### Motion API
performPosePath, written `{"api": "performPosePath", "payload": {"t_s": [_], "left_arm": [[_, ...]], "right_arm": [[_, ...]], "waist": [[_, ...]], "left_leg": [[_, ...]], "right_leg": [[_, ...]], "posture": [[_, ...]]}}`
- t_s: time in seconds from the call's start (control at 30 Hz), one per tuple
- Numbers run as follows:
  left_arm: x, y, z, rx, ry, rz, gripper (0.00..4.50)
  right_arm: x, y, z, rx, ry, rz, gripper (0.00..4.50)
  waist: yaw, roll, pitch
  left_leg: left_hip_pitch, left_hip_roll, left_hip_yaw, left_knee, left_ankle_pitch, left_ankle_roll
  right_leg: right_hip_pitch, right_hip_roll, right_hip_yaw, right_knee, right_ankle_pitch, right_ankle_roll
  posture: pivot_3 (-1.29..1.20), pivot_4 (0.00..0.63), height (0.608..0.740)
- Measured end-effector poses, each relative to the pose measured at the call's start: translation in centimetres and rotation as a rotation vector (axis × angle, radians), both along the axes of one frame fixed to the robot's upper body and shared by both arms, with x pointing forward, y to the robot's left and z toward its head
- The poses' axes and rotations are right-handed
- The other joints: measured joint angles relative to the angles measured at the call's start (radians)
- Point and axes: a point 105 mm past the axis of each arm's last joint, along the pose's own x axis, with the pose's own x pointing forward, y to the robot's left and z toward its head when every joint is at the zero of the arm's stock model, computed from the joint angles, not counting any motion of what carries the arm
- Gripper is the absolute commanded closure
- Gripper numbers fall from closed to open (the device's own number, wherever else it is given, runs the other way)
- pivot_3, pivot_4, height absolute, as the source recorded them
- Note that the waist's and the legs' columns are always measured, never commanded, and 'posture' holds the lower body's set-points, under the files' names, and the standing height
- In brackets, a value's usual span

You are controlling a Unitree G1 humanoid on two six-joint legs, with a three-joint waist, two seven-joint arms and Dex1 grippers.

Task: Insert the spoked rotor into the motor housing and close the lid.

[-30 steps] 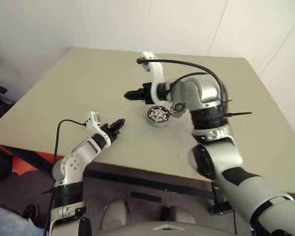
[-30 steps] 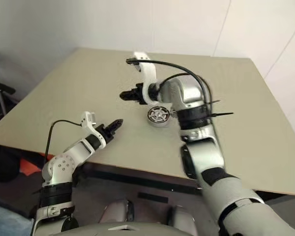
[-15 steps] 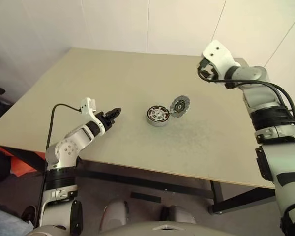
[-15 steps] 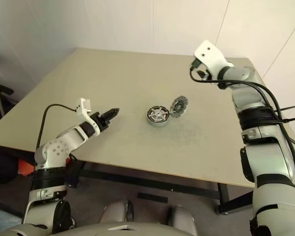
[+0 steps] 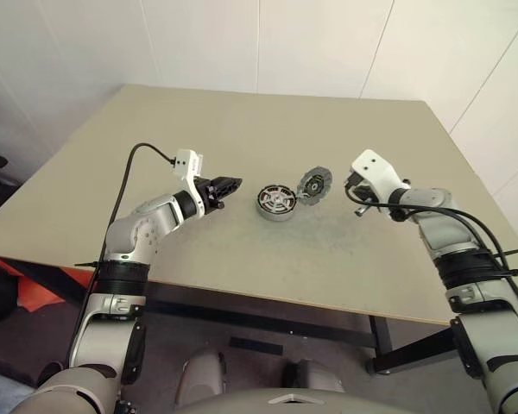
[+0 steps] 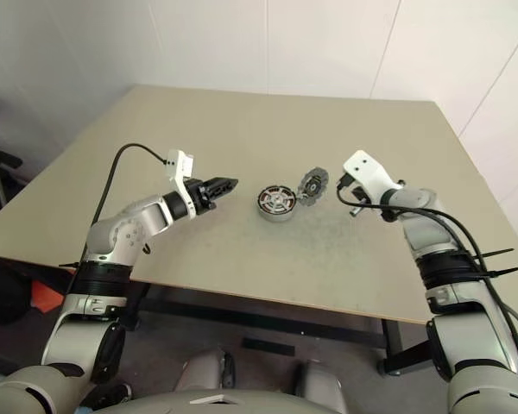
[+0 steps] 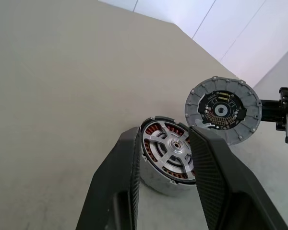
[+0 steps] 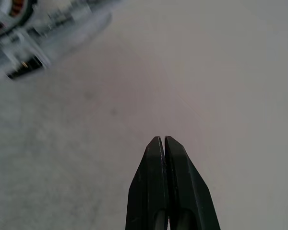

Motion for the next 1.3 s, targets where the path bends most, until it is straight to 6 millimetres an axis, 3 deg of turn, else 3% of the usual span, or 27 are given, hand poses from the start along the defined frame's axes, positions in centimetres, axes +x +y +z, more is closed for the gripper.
{"api": "performPosePath", "payload": {"t_s": [0.1,0.23,0.3,0.4,0.57,0.73,0.8,1.13,1.3], "left_arm": [[0.0,-0.1,-0.3,-0.005,0.007,0.006,2.82],[0.6,1.4,-0.2,-0.039,0.009,0.076,2.82],[1.1,1.9,-0.1,-0.043,0.005,0.108,2.82],[2.5,3.0,0.8,-0.065,-0.023,0.209,2.82],[3.7,4.1,3.3,-0.09,-0.099,0.273,2.82],[4.0,5.3,4.4,-0.09,-0.132,0.313,2.82],[4.0,5.7,4.5,-0.084,-0.134,0.321,2.82],[3.9,5.5,4.0,-0.072,-0.127,0.318,2.82],[3.0,4.0,1.5,-0.084,-0.065,0.257,2.82]], "right_arm": [[0.0,2.0,1.7,0.043,-0.041,0.047,4.46],[-0.5,4.8,4.7,0.12,-0.086,0.139,4.46],[-0.8,6.2,5.3,0.157,-0.092,0.173,4.46],[-1.1,9.1,4.3,0.172,-0.077,0.215,4.46],[-1.1,11.8,2.5,0.231,-0.043,0.213,4.46],[-0.4,11.6,-1.4,0.234,0.038,0.113,4.46],[0.0,11.8,-1.7,0.261,0.028,0.097,4.46],[0.6,11.8,-2.1,0.384,0.017,0.088,4.46],[0.2,11.6,-0.4,0.492,0.019,0.151,4.46]], "waist": [[0.002,0.0,0.0],[0.006,0.0,0.0],[0.007,0.0,0.0],[0.007,0.0,0.0],[0.007,0.0,0.0],[0.009,0.0,0.0],[0.007,0.0,0.0],[0.007,-0.001,0.0],[0.009,-0.001,0.0]], "left_leg": [[0.0,0.0,0.0,0.0,0.0,0.0],[0.001,0.0,0.0,0.0,0.0,0.0],[0.001,0.0,0.0,0.0,0.0,0.0],[0.002,0.0,0.0,0.0,0.001,-0.002],[0.002,0.0,-0.001,0.0,0.002,-0.004],[0.001,-0.001,-0.001,0.0,0.002,-0.004],[0.002,0.0,-0.001,0.0,0.003,-0.005],[0.007,0.0,-0.001,0.0,0.002,-0.004],[0.004,0.0,-0.001,0.0,0.002,-0.004]], "right_leg": [[0.0,0.0,0.0,0.0,0.0,0.0],[0.001,0.0,0.0,0.0,0.0,0.0],[0.001,0.0,0.0,0.0,0.0,0.0],[0.002,0.0,0.0,0.0,0.0,0.0],[0.002,0.0,0.0,0.0,0.0,0.0],[0.002,-0.001,0.0,0.0,0.0,0.0],[0.002,-0.001,0.0,0.0,0.0,0.0],[0.008,-0.001,0.0,0.0,-0.001,0.001],[0.005,-0.001,0.0,0.0,0.0,0.0]], "posture": [[0.0,0.0,0.74],[0.0,0.0,0.74],[0.0,0.0,0.74],[0.0,0.0,0.74],[0.0,0.0,0.74],[0.0,0.0,0.74],[0.0,0.0,0.74],[0.0,0.0,0.74],[0.0,0.0,0.74]]}}
